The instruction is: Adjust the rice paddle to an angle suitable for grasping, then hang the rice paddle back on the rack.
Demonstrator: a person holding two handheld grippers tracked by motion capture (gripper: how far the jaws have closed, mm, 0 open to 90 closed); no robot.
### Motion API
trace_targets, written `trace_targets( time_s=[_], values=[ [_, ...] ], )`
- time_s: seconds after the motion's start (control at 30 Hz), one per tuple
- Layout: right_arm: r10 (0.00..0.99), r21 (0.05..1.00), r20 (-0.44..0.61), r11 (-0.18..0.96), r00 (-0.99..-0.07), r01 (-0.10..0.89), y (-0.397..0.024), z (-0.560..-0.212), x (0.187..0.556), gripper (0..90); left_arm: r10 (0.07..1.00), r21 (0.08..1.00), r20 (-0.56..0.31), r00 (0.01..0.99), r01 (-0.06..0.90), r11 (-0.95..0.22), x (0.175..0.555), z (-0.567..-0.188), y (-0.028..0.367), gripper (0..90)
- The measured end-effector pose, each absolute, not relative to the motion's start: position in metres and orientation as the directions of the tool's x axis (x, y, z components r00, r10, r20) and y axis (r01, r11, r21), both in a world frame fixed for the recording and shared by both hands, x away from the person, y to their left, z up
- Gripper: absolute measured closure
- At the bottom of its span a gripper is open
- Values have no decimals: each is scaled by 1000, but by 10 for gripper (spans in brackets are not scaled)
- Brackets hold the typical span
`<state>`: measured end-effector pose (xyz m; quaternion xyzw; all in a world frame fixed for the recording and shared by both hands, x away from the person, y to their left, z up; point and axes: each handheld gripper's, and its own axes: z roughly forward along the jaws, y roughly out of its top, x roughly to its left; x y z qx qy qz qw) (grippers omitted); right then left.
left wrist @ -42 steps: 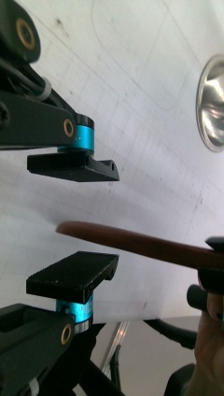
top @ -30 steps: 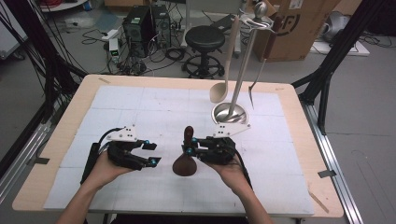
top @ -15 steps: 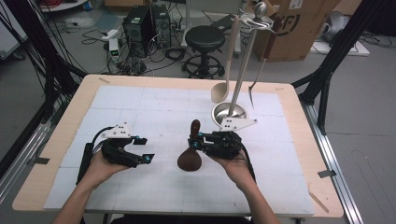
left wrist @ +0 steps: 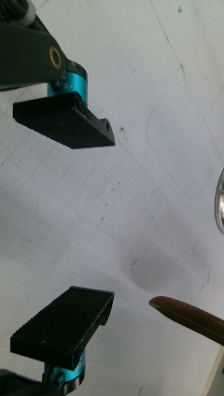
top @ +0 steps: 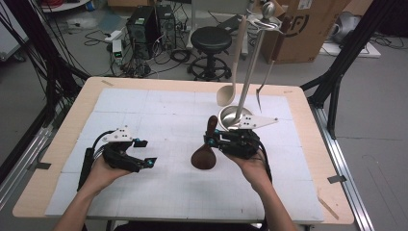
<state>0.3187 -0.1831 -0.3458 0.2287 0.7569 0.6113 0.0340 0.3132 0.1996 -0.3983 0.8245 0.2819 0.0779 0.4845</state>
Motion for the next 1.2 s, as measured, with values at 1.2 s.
trace_targets(
  time_s=[1.2],
  values=[
    [439,944,188,166,-879,284,-200,-315,330,760,580,852,-154,800,405,-331,317,-399,205,168]
  ],
)
